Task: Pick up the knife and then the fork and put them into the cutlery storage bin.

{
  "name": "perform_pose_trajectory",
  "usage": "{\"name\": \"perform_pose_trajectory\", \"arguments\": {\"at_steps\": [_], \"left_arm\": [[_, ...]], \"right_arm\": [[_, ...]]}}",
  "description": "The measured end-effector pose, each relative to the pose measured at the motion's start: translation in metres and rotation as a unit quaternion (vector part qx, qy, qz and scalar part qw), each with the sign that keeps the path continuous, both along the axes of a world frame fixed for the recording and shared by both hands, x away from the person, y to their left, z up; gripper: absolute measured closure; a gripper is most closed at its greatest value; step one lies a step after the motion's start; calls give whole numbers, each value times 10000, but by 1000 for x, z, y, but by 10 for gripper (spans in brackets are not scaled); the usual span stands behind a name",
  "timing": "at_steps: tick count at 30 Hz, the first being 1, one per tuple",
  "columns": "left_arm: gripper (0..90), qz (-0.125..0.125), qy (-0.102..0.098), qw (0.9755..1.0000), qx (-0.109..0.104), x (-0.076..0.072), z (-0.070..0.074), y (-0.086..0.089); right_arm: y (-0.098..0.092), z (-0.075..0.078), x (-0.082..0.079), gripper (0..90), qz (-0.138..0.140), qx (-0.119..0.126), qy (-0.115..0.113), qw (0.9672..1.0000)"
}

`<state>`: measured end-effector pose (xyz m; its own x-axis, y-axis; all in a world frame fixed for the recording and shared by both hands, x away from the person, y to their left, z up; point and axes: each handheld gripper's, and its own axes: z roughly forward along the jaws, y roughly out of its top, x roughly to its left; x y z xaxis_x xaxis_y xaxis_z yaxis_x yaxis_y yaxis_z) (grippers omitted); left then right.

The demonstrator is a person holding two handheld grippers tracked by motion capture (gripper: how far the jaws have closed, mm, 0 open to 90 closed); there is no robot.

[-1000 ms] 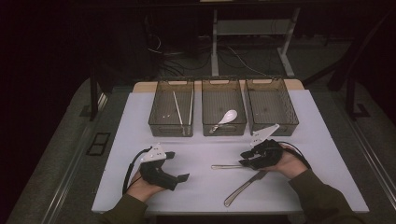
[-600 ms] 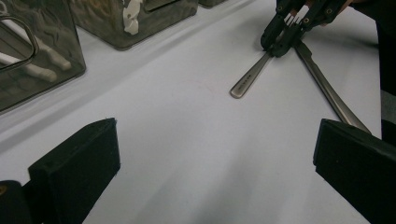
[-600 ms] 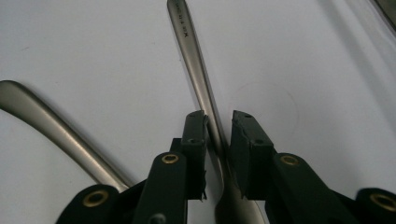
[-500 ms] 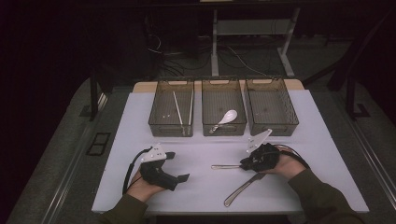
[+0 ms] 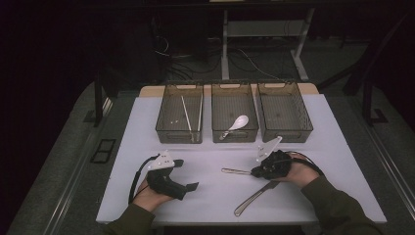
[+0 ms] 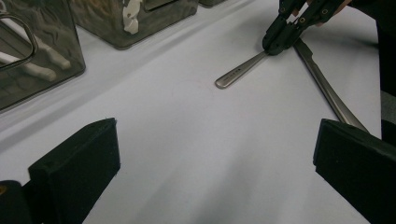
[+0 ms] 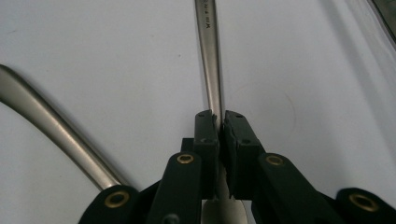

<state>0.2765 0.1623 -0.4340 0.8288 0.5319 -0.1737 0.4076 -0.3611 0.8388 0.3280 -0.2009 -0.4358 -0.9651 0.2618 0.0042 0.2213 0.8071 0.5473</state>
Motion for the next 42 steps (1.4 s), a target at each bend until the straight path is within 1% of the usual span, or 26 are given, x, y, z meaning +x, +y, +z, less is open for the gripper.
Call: {"name": "perform_pose_trajectory", "arguments": {"at_steps": [4,8,12,15,16,17,21,22,23,24,25,28,30,32,33,36,37,38,42], "left_arm": [[0,-16,7,10000,1,0,0,0],[0,-20,7,10000,13,0,0,0],[0,-19,5,10000,-3,1,-1,0],[0,-7,7,10000,-11,1,-1,0],[0,-11,2,10000,-8,1,0,1],[0,-18,-1,10000,-2,1,0,1],[0,-20,2,10000,-3,1,0,1],[0,-21,1,10000,-2,1,0,1],[0,-20,3,10000,-4,1,0,1],[0,-22,3,10000,-4,1,0,1],[0,-26,3,10000,-5,1,0,1],[0,-27,2,10000,-3,1,0,1],[0,-28,0,10000,1,1,0,1],[0,-28,-7,10000,2,1,0,1],[0,-32,-7,10000,7,1,0,1],[0,-42,-4,10000,1,1,-1,0],[0,-69,-10,10000,33,2,-1,0],[0,-74,-25,10000,25,2,-1,0],[0,-114,-69,9999,36,5,-1,-1]], "right_arm": [[-1,-1,1,828,28,48,24,10000],[-2,-1,0,839,50,61,-13,10000],[-2,-1,0,845,-3,69,-25,10000],[-4,-1,2,845,-94,155,77,9998],[-4,-1,2,845,-111,161,27,9998],[-4,0,2,845,-139,172,37,9997],[-7,4,3,845,-225,299,21,9993],[-8,6,3,845,-257,335,77,9991],[-8,7,3,845,-252,323,45,9991],[-8,8,2,845,-319,328,46,9989],[-9,8,4,845,-273,347,21,9990],[-10,10,3,845,-388,311,50,9988],[-11,12,3,845,-385,358,-12,9986],[-14,15,4,845,-392,432,-19,9983],[-14,17,3,845,-460,465,0,9979],[-17,22,2,845,-536,565,-4,9970],[-19,24,3,845,-517,526,-83,9972],[-19,26,2,845,-576,588,-27,9966],[-25,35,4,845,-675,711,-86,9951]]}}
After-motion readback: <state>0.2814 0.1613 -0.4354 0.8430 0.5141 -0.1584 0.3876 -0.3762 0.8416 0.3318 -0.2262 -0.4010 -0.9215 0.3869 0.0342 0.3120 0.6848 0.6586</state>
